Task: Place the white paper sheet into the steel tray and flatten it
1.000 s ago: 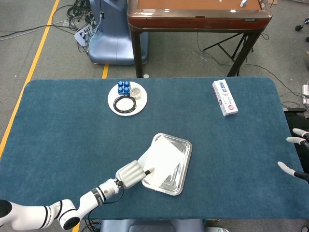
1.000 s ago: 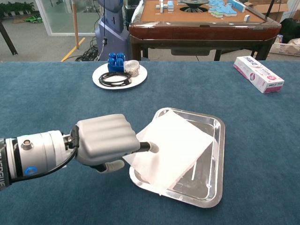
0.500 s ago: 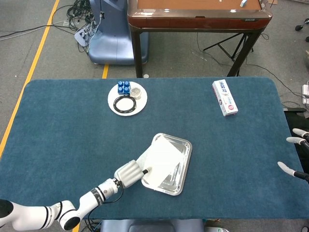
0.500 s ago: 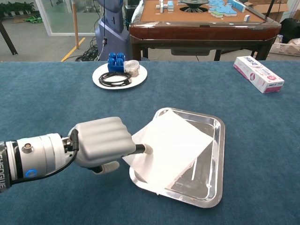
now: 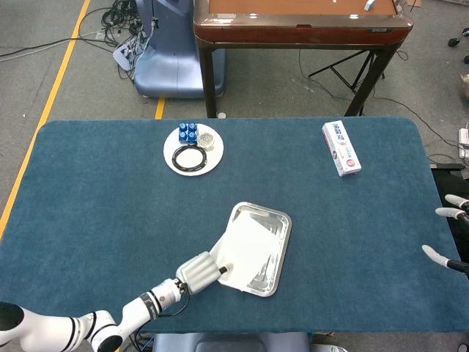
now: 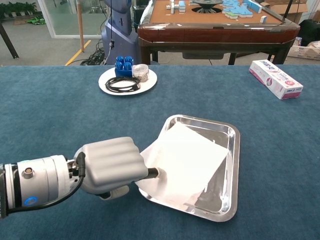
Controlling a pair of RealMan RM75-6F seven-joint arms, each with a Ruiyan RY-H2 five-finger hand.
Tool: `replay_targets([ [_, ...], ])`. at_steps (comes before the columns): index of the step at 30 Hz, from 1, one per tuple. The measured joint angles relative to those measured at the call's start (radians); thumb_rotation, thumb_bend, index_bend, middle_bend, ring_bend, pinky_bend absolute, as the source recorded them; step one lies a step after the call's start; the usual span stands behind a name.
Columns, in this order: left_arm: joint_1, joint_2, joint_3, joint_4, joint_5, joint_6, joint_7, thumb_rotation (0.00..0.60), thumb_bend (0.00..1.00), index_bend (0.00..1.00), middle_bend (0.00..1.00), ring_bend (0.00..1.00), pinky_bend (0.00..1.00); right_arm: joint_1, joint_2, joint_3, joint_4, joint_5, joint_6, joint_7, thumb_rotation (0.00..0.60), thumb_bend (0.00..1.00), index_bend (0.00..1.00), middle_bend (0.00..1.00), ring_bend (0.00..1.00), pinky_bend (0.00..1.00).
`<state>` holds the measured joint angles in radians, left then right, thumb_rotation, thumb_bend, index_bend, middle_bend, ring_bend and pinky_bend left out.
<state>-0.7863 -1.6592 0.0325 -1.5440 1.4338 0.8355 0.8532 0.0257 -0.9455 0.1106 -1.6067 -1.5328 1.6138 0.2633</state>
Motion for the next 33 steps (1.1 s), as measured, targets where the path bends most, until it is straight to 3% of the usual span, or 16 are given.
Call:
replay_targets([
  [9, -0.011, -0.008, -0.002, -0.006, -0.005, 0.005, 0.055, 0.6, 0.45, 0.18, 0.99, 0.9, 1.0, -0.003, 0.005, 0.003, 0.005, 0.003, 0.004, 0.022, 0.6, 0.0, 0.35, 0.23, 0.14, 0.07],
  [18, -0.026, 0.008, -0.005, -0.068, -0.034, 0.004, 0.112, 0.6, 0.66, 0.17, 1.0, 0.95, 1.0, -0.006, 0.006, 0.005, 0.008, 0.001, 0.01, 0.032, 0.6, 0.0, 0.35, 0.23, 0.14, 0.07],
  [33, -0.044, 0.005, 0.0, -0.111, -0.096, 0.005, 0.177, 0.6, 0.73, 0.17, 1.0, 0.96, 1.0, -0.01, 0.008, 0.004, 0.006, -0.006, 0.02, 0.036, 0.6, 0.0, 0.35, 0.23, 0.14, 0.07],
])
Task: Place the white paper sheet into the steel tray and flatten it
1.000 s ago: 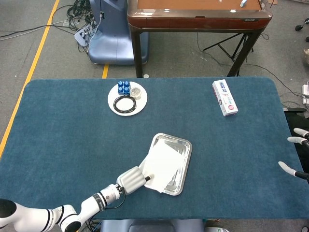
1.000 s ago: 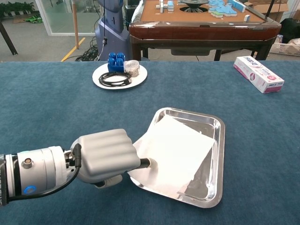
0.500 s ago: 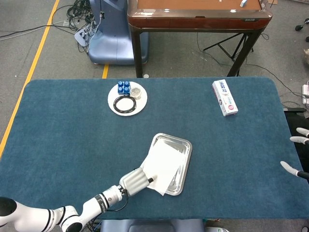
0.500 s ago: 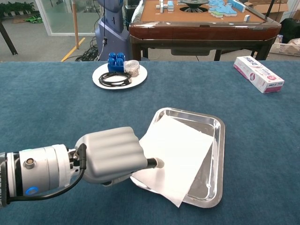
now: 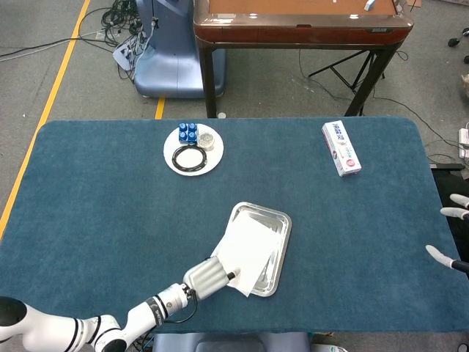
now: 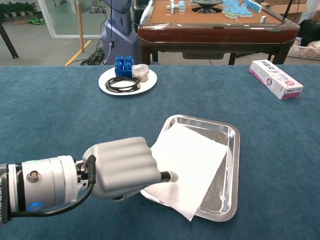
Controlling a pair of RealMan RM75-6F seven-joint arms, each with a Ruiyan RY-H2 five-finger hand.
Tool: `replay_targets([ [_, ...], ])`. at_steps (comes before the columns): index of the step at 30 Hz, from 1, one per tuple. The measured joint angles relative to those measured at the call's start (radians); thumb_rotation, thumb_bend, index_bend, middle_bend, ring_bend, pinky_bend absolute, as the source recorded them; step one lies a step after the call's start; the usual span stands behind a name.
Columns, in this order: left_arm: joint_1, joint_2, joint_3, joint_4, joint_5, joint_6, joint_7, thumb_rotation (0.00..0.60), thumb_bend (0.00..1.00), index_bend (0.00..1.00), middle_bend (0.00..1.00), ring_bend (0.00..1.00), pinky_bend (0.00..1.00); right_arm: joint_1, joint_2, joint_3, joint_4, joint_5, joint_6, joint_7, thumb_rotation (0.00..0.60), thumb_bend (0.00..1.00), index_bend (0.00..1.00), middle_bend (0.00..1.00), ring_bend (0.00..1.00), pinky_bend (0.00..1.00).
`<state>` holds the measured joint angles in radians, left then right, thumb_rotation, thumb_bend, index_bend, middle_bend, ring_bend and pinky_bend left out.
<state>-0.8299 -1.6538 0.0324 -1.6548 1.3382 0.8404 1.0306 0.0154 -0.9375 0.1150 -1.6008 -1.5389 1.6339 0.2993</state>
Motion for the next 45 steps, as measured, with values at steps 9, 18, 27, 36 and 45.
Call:
replay_targets([
  [9, -0.006, 0.017, 0.0, -0.004, -0.025, 0.019, 0.01, 0.6, 0.73, 0.18, 1.0, 0.96, 1.0, 0.0, 0.001, 0.001, 0.002, 0.002, -0.002, 0.007, 0.6, 0.0, 0.35, 0.23, 0.14, 0.07],
  [18, -0.007, 0.042, 0.015, -0.006, -0.041, 0.034, 0.013, 0.6, 0.73, 0.19, 1.0, 0.96, 1.0, -0.001, 0.0, 0.001, 0.0, 0.0, 0.001, 0.003, 0.6, 0.0, 0.35, 0.23, 0.14, 0.07],
  [27, -0.012, 0.033, 0.026, -0.006, -0.062, 0.036, 0.032, 0.6, 0.73, 0.19, 1.0, 0.96, 1.0, 0.001, -0.001, 0.0, 0.0, 0.001, -0.005, 0.0, 0.6, 0.0, 0.35, 0.23, 0.14, 0.07],
  [36, -0.022, 0.009, 0.036, 0.003, -0.078, 0.031, 0.04, 0.6, 0.73, 0.19, 1.0, 0.96, 1.0, 0.0, 0.001, 0.002, 0.001, 0.003, -0.003, 0.007, 0.6, 0.0, 0.35, 0.23, 0.14, 0.07],
  [45, -0.036, -0.013, 0.036, 0.013, -0.093, 0.027, 0.053, 0.6, 0.73, 0.19, 1.0, 0.96, 1.0, -0.003, 0.004, 0.004, 0.004, 0.006, 0.002, 0.019, 0.6, 0.0, 0.35, 0.23, 0.14, 0.07],
])
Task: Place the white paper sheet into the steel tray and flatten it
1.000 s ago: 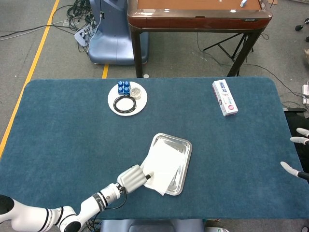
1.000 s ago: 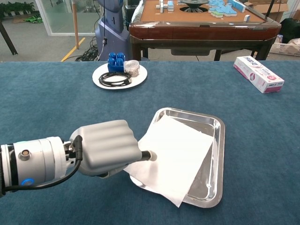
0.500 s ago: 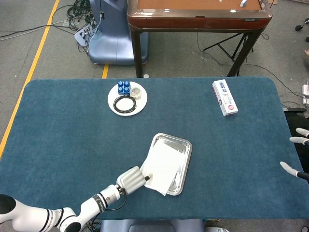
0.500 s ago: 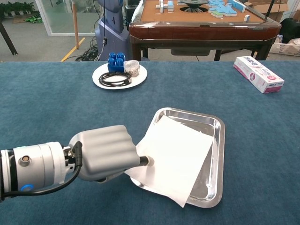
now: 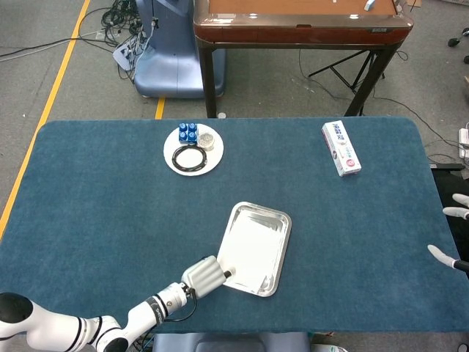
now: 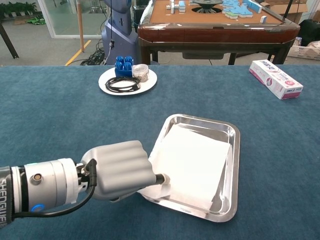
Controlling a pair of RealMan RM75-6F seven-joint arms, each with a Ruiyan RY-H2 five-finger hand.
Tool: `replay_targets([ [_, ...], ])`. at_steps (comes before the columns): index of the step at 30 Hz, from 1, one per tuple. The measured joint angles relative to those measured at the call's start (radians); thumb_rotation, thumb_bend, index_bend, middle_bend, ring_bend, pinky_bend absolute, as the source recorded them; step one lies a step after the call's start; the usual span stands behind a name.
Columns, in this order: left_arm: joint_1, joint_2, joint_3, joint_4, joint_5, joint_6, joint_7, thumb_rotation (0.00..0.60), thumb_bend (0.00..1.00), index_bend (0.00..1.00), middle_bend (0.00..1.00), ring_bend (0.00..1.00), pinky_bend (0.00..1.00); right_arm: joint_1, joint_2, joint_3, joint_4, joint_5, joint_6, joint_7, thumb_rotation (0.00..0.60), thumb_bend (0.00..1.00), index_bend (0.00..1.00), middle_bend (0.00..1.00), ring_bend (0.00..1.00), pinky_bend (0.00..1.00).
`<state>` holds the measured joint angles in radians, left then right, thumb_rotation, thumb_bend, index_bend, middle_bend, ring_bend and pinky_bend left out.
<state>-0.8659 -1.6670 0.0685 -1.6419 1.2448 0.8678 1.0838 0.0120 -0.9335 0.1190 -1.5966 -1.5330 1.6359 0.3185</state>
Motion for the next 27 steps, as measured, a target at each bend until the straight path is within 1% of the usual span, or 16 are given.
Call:
replay_targets([
  [27, -0.046, -0.058, -0.019, 0.034, -0.081, 0.016, 0.054, 0.6, 0.73, 0.19, 1.0, 0.96, 1.0, -0.014, 0.008, 0.011, 0.004, 0.011, 0.024, 0.031, 0.6, 0.0, 0.35, 0.23, 0.14, 0.07],
])
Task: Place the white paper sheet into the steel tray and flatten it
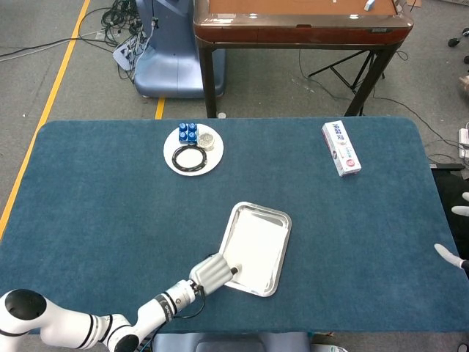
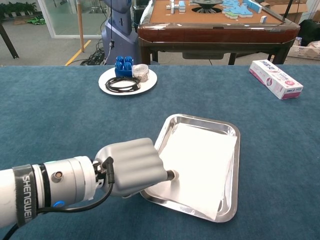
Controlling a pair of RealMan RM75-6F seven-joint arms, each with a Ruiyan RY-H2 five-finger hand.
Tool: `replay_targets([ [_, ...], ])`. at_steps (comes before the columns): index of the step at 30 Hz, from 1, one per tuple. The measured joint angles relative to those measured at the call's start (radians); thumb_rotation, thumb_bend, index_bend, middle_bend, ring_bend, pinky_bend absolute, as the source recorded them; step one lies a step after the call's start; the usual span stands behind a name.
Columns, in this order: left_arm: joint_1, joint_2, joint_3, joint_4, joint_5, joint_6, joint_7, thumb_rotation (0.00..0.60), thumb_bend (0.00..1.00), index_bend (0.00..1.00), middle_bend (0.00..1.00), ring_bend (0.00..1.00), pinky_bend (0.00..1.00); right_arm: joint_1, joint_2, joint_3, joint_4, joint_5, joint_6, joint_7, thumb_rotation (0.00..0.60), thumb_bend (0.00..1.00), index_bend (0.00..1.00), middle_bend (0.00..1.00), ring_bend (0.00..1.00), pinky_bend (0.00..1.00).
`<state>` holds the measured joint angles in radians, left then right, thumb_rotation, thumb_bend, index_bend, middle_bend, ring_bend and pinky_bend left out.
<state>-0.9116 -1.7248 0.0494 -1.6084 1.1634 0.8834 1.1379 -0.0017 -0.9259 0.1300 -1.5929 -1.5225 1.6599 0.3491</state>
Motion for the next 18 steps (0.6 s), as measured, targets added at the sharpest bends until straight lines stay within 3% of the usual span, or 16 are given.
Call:
replay_targets([
  [18, -0.028, -0.021, -0.01, 0.031, -0.053, 0.021, 0.016, 0.6, 0.73, 0.19, 1.0, 0.96, 1.0, -0.005, 0.002, 0.006, 0.002, 0.007, 0.003, 0.011, 0.6, 0.0, 0.35, 0.23, 0.14, 0.07],
])
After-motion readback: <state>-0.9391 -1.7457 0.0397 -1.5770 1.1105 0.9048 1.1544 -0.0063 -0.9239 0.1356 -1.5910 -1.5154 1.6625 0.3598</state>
